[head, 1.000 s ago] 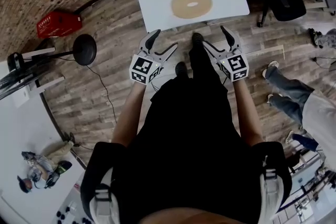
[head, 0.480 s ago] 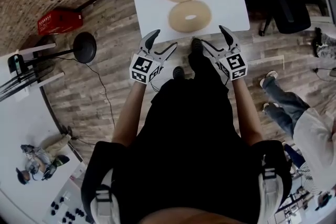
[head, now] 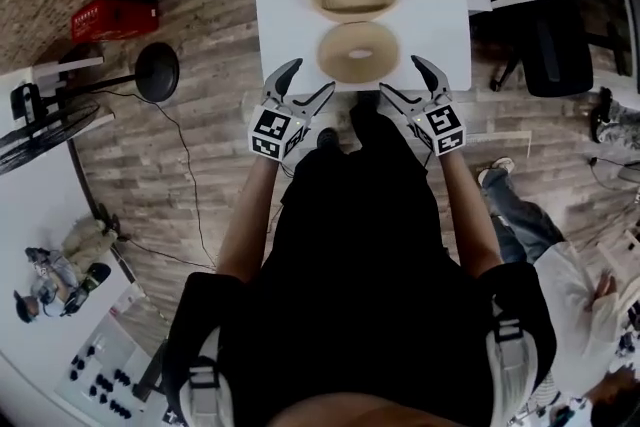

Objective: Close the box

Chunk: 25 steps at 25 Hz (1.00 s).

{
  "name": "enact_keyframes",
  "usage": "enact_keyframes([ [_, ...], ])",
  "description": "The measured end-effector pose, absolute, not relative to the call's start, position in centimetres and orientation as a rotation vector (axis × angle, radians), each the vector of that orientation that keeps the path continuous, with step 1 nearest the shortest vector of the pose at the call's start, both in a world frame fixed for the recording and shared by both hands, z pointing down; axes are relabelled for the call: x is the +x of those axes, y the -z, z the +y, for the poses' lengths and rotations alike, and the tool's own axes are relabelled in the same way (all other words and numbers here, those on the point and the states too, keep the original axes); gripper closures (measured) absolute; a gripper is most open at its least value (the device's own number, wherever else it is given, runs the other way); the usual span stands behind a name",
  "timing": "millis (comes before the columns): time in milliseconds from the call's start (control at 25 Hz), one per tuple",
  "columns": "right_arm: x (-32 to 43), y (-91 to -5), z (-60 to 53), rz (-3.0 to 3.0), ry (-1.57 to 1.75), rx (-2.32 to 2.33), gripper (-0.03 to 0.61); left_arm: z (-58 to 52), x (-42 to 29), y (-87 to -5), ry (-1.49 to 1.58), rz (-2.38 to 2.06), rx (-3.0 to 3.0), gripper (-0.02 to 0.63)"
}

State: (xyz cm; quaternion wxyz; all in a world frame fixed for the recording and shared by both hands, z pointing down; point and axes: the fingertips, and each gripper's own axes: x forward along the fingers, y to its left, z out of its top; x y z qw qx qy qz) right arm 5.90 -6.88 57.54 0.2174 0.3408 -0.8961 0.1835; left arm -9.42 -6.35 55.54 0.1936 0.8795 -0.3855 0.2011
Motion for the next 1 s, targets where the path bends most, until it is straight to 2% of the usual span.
enact_keyframes([
  [440, 5.3, -59.5, -10.6, -2.476, -0.501, 0.801, 0.219, -9.1, -9.4, -57.8, -0.52, -1.184, 2.355, 0.264],
  [1000, 4.3, -64.9, -11.9, -2.375, -0.625, 0.845, 0.227, -10.8, -9.3, -64.3, -0.597, -1.063, 2.298, 0.264],
])
